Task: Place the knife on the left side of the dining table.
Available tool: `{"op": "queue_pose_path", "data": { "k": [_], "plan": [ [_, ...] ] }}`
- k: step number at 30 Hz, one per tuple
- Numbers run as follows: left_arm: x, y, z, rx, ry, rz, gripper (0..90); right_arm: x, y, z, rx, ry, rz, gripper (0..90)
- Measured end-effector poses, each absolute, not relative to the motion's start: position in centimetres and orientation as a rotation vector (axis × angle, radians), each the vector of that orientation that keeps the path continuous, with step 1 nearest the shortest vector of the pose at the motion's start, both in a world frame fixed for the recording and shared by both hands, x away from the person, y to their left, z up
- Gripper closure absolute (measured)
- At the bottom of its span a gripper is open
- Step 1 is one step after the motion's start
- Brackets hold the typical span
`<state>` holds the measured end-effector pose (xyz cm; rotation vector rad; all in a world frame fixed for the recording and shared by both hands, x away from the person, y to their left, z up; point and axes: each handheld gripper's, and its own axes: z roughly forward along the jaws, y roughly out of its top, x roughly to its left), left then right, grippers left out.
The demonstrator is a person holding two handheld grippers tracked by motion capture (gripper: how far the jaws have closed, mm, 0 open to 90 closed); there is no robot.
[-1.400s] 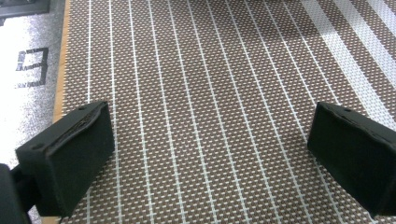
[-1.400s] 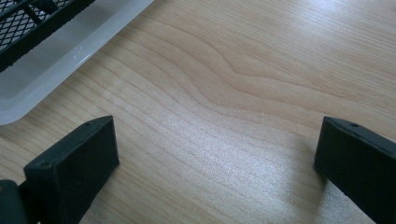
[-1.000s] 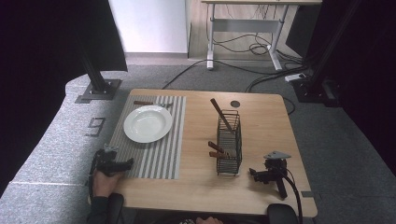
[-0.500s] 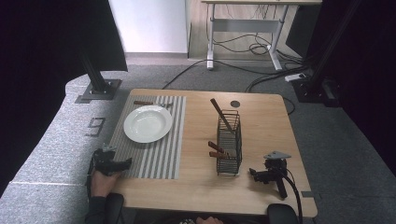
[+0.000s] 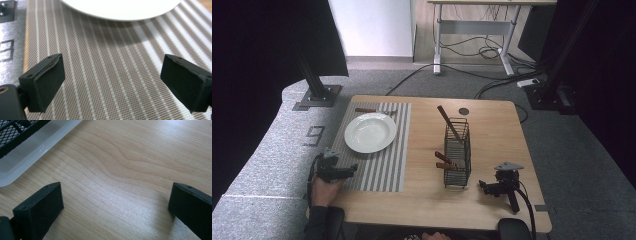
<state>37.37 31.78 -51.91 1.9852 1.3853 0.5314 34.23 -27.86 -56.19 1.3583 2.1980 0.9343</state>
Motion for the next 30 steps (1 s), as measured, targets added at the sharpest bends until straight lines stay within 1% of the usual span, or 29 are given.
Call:
{"op": "queue_pose_path", "data": {
  "k": [4, 11, 22, 30],
  "plan": [
    [38.1, 30.5, -51.1, 1.975, 1.334, 0.497, 7.2, 34.2, -27.9, -56.2, 1.358, 2.198, 0.934, 0.0],
    [39.1, 28.6, -49.6, 1.996, 1.283, 0.504, 9.8, 34.2, -27.9, -56.2, 1.358, 2.198, 0.934, 0.0],
    [40.7, 25.9, -47.4, 1.983, 1.202, 0.463, 12.4, 34.2, -27.9, -56.2, 1.358, 2.198, 0.934, 0.0],
    [41.9, 24.1, -46.1, 1.995, 1.152, 0.459, 13.9, 34.2, -27.9, -56.2, 1.358, 2.198, 0.934, 0.0]
  ]
}}
